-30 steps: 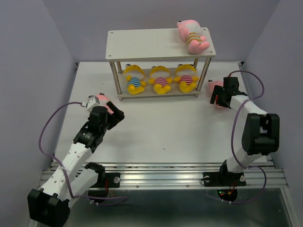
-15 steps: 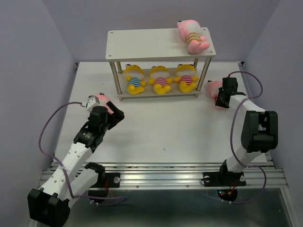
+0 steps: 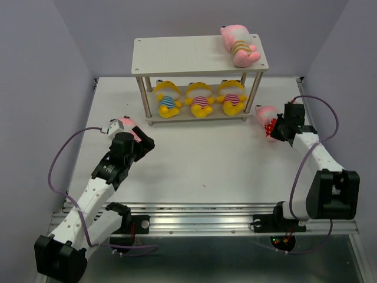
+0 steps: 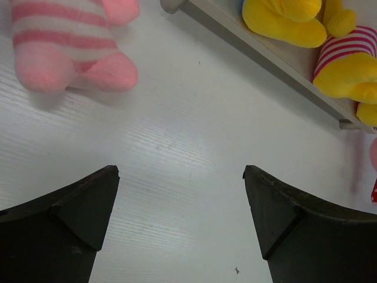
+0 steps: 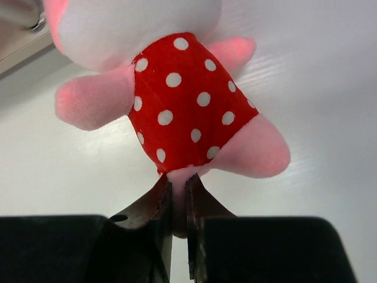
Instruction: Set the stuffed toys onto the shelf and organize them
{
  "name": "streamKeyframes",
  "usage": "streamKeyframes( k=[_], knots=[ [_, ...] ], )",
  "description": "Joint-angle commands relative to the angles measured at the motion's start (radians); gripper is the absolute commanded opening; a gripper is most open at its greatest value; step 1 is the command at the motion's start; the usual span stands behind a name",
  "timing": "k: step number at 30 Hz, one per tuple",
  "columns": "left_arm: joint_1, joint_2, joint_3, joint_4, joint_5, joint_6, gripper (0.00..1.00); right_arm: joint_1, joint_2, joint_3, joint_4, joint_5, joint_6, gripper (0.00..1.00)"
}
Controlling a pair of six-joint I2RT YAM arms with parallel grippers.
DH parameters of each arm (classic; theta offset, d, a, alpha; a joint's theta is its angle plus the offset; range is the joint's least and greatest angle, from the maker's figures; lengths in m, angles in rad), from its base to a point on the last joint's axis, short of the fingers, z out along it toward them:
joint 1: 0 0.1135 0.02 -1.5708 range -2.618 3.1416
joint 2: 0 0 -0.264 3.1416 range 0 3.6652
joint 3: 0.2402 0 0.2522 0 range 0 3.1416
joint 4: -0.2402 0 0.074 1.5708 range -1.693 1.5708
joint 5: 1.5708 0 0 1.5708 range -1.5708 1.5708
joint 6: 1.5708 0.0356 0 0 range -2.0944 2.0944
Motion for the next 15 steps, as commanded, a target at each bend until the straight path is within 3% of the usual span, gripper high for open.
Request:
streamKeyframes(
  k=[1, 8, 11, 15],
  knots=[
    [0.001, -0.013, 0.02, 0.014, -0.003, 0.007, 0.99, 0.011, -0.24, -0.047, -0.142, -0.187, 0.044, 0.01],
    [0.001, -0.048, 0.02, -0.001, -0.027, 0.012, 0.99, 0.088, -0.513, -0.142, -0.262, -0.496, 0.067, 0.01],
    [0.001, -0.063, 0.023, -0.001, -0.021, 0.015, 0.99, 0.116, -0.553, -0.123, -0.302, -0.643, 0.073, 0.01],
    [0.003, -0.07, 0.029, -0.002, -0.027, 0.015, 0.99, 0.234, -0.569, -0.092, -0.279, -0.706, 0.096, 0.01]
  ],
)
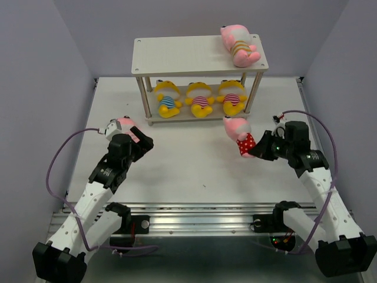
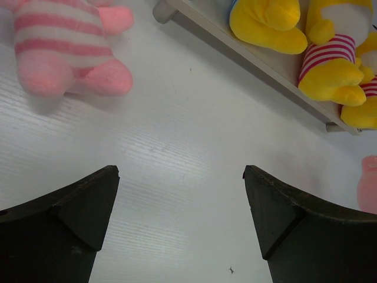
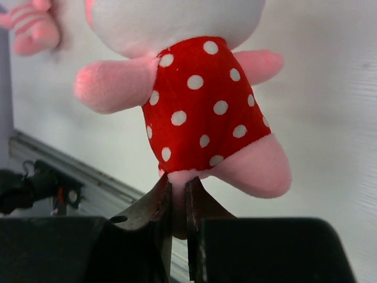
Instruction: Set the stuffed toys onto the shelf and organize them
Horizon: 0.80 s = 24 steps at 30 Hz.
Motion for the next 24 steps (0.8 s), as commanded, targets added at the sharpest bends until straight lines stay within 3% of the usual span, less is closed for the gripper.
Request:
streamKeyframes(
  k=[1, 6, 11, 16, 24],
  knots=[
    [0.001, -0.017, 0.029, 0.005, -0.025, 0.014, 0.99, 0.119, -0.007, 0.058, 0.036, -0.165, 0.038, 0.01],
    [0.001, -0.015, 0.032, -0.002, -0.028, 0.014, 0.99, 0.296, 0.066, 0.224, 0.125, -0.18, 0.047, 0.01],
    [0.001, -0.014, 0.03, -0.001, -0.028, 0.014, 0.99, 0.343, 0.158, 0.421, 0.181, -0.154, 0.042, 0.01],
    [0.001, -0.012, 0.03, -0.004, -0.026, 0.016, 0.99, 0.389, 0.298, 0.596, 0.228, 0.03, 0.098, 0.01],
    [0.001, -0.022, 0.03, -0.001, -0.02, 0.016, 0.99, 0.485, 0.47, 0.825, 0.274, 0.476, 0.21, 0.01]
  ],
)
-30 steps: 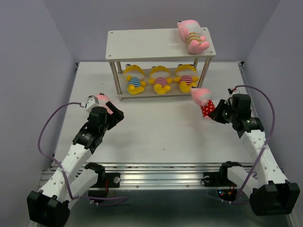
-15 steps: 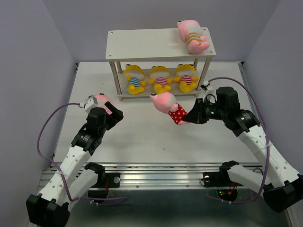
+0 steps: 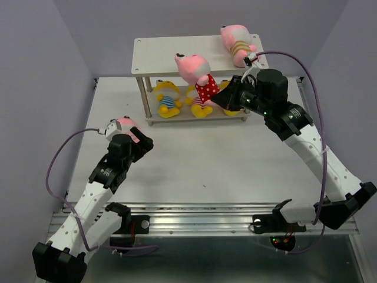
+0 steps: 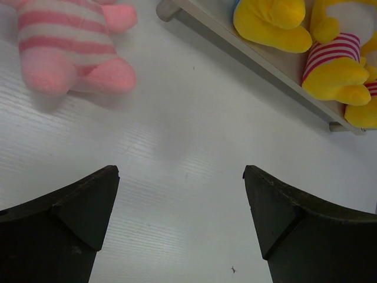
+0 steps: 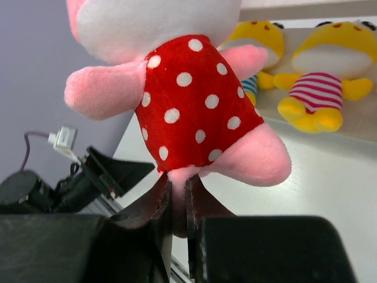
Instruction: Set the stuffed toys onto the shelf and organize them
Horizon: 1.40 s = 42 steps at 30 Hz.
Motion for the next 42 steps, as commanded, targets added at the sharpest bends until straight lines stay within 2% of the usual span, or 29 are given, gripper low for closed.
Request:
streamKeyframes(
  k=[1, 9, 15, 19, 21, 25, 29, 37, 42],
  knots=[
    [0.001, -0.017, 0.029, 0.008, -0.016, 0.017, 0.99, 0.044, 0.091, 0.163, 0.07, 0.274, 0.087, 0.01],
    [0.003, -0.026, 0.02, 0.009, -0.019, 0.014, 0.99, 0.115, 0.24, 0.338, 0.007, 0.589, 0.183, 0.01],
    [0.001, -0.021, 0.018, 0.012, -0.02, 0.014, 0.99, 0.148, 0.367, 0.504, -0.071, 0.656, 0.201, 0.01],
    [0.001, -0.024, 0.01, 0.014, -0.017, 0.013, 0.99, 0.158, 0.401, 0.549, -0.088, 0.695, 0.229, 0.03],
    [0.003, -0.026, 0.01, 0.014, -0.019, 0.013, 0.99, 0.158, 0.412, 0.556, -0.088, 0.696, 0.226, 0.07],
    [0.001, -0.026, 0.012, 0.014, -0.017, 0.014, 0.99, 0.158, 0.451, 0.613, -0.128, 0.719, 0.23, 0.08],
    [0.001, -0.026, 0.01, 0.017, -0.016, 0.014, 0.99, 0.158, 0.471, 0.624, -0.126, 0.718, 0.235, 0.12],
    [0.001, -0.033, 0.003, 0.028, -0.005, 0.016, 0.99, 0.158, 0.511, 0.653, -0.123, 0.727, 0.22, 0.33],
    [0.0, -0.035, -0.01, 0.034, 0.003, 0.014, 0.99, 0.158, 0.519, 0.664, -0.117, 0.715, 0.224, 0.4]
  ],
)
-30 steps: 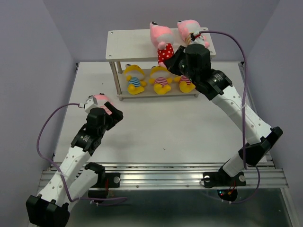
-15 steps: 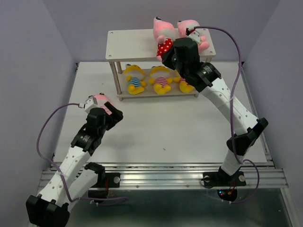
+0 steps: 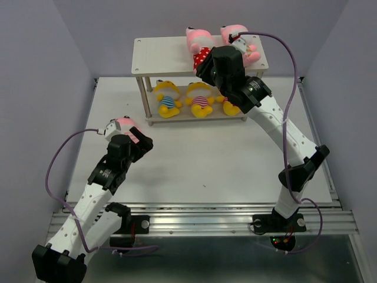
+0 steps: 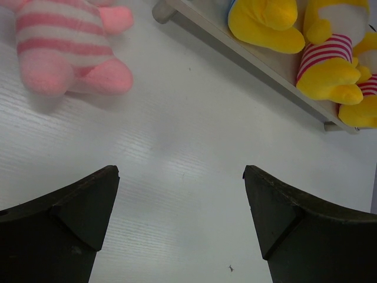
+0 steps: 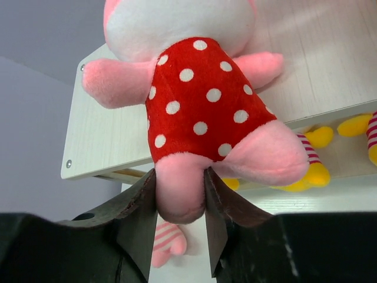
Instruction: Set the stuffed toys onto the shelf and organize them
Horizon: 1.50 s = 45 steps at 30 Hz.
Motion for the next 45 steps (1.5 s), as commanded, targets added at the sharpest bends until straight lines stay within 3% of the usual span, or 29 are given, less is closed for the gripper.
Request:
streamKeyframes(
  k=[1, 12, 21, 32, 41, 45],
  knots=[
    [0.001, -0.017, -0.011, 0.039, 0.0, 0.015, 0.99, 0.003, 0.02, 0.052, 0.03, 0.024, -0.002, 0.41],
    [0.001, -0.016, -0.01, 0.037, -0.003, 0.014, 0.99, 0.003, 0.025, 0.076, 0.051, -0.005, -0.015, 0.52],
    [0.001, -0.017, -0.005, 0.034, -0.006, 0.017, 0.99, 0.003, -0.077, -0.032, 0.117, -0.171, -0.074, 0.7],
    [0.001, -0.014, -0.005, 0.036, -0.005, 0.017, 0.99, 0.003, -0.175, -0.077, 0.123, -0.39, -0.223, 0.77],
    [0.001, -0.014, -0.003, 0.036, 0.0, 0.02, 0.99, 0.003, -0.181, -0.033, 0.035, -0.173, -0.383, 0.84],
    [0.001, -0.014, -0.005, 0.039, -0.003, 0.021, 0.99, 0.003, -0.182, -0.063, 0.035, -0.076, -0.433, 0.96]
  ],
)
